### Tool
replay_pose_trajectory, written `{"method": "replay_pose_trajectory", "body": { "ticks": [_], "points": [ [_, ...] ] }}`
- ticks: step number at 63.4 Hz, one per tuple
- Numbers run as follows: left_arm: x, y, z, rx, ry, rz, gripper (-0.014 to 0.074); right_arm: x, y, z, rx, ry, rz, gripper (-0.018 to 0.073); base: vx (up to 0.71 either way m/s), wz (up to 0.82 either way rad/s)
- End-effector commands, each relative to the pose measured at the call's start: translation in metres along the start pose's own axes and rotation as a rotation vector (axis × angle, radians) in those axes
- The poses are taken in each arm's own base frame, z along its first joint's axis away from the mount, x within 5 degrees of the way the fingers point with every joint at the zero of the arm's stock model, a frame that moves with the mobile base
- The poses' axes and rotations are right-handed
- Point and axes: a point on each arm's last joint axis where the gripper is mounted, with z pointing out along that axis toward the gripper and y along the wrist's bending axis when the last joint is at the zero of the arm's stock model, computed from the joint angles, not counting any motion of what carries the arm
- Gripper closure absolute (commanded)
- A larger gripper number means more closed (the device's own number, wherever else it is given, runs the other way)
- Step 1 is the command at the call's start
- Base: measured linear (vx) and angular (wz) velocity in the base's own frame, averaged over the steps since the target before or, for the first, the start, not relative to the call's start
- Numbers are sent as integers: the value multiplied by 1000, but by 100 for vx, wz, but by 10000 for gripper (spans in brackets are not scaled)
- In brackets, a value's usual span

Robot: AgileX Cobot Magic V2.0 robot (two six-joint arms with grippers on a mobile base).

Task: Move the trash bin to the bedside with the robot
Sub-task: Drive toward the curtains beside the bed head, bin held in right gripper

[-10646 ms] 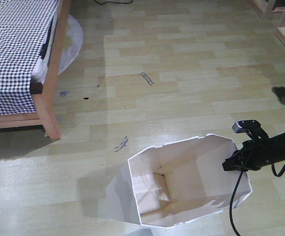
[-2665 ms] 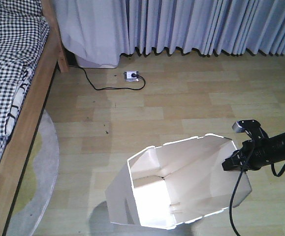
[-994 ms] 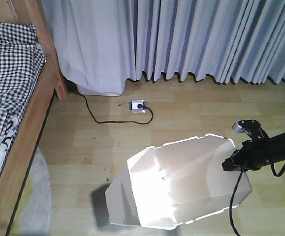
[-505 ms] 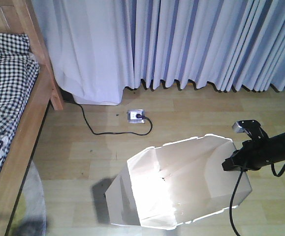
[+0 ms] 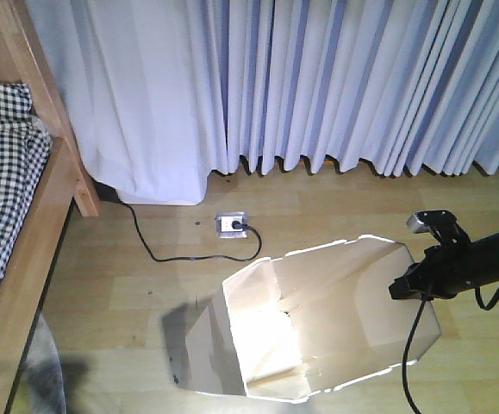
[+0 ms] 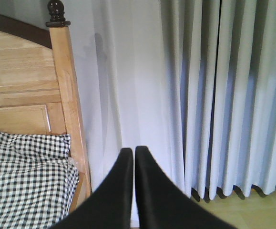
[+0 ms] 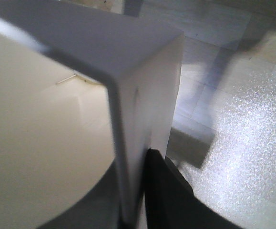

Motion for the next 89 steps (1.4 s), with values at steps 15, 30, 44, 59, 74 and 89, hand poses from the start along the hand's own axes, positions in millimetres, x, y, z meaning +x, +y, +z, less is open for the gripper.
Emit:
{"method": "replay_pose_trajectory", "body": {
  "ticks": [15, 30, 44, 59, 74, 89],
  "points": [
    [-4, 0, -1, 7, -78, -23, 603, -19, 24, -20, -187, -115, 24, 564, 17, 1],
    [-4, 0, -1, 7, -78, -23, 603, -19, 24, -20, -187, -115, 24, 564, 16, 3],
    [-4, 0, -1, 7, -78, -23, 603, -19, 24, -20, -187, -115, 24, 564, 15, 6],
    [-4, 0, -1, 7, -78, -23, 603, -19, 24, -20, -187, -115, 24, 564, 12, 7],
    [-4, 0, -1, 7, -78, -23, 603, -19, 24, -20, -187, -115, 24, 564, 10, 5],
    [-4, 0, -1, 7, -78, -23, 603, -19, 24, -20, -187, -115, 24, 564, 9, 2]
  ]
}}
